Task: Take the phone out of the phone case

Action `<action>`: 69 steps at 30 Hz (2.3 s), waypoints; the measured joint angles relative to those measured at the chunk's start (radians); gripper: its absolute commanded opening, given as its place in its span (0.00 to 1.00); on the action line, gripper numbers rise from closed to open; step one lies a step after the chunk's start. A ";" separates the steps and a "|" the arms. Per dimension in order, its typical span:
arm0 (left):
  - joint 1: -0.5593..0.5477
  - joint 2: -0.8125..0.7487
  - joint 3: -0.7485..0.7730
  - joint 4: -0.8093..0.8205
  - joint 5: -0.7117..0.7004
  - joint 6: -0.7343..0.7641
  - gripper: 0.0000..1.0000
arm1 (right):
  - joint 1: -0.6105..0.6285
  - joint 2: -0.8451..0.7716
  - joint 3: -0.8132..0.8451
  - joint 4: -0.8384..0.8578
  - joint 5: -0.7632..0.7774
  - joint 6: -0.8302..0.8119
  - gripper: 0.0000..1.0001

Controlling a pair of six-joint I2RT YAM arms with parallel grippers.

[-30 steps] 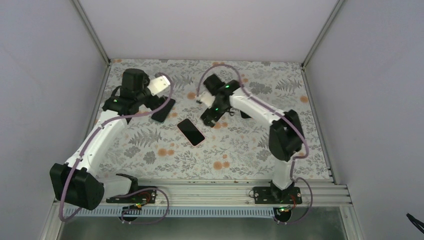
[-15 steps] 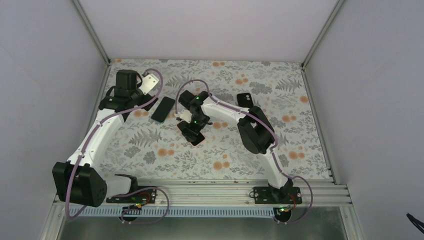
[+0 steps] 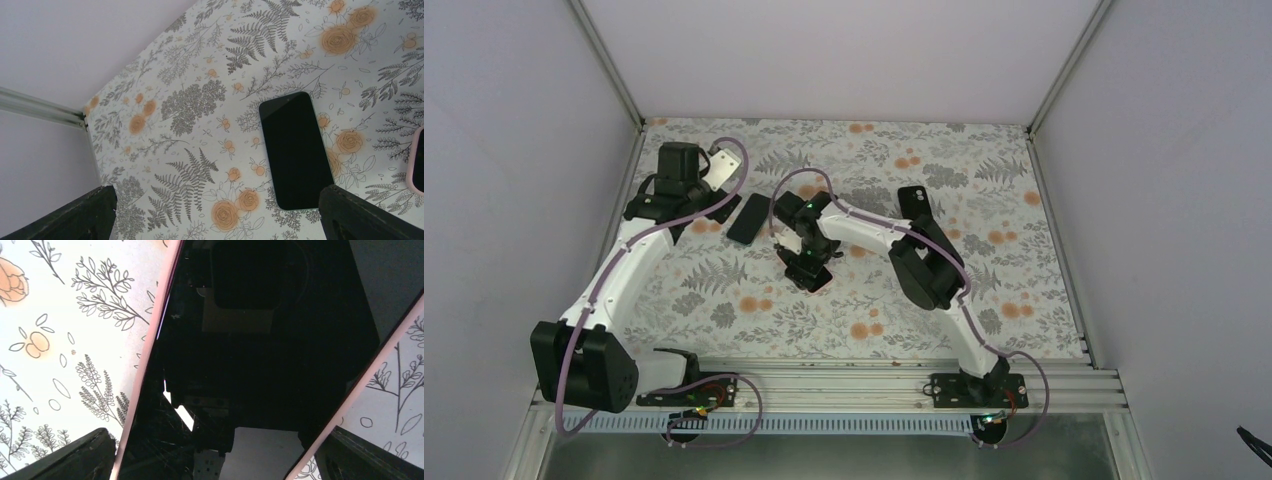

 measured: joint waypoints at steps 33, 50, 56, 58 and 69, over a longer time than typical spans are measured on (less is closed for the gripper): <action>0.002 0.003 -0.089 0.027 0.075 -0.008 1.00 | -0.108 -0.303 -0.495 0.341 0.137 -0.408 0.77; 0.002 0.186 -0.034 -0.154 0.729 0.044 1.00 | -0.116 -0.530 -0.690 0.583 0.263 -0.435 0.76; 0.005 0.242 -0.027 -0.172 0.809 0.064 1.00 | -0.110 -0.542 -0.708 0.607 0.287 -0.435 0.77; 0.005 0.249 -0.027 -0.178 0.823 0.069 1.00 | -0.110 -0.533 -0.708 0.606 0.295 -0.435 0.77; 0.005 0.249 -0.032 -0.190 0.834 0.098 1.00 | -0.152 -0.435 -0.674 0.568 0.274 -0.428 0.80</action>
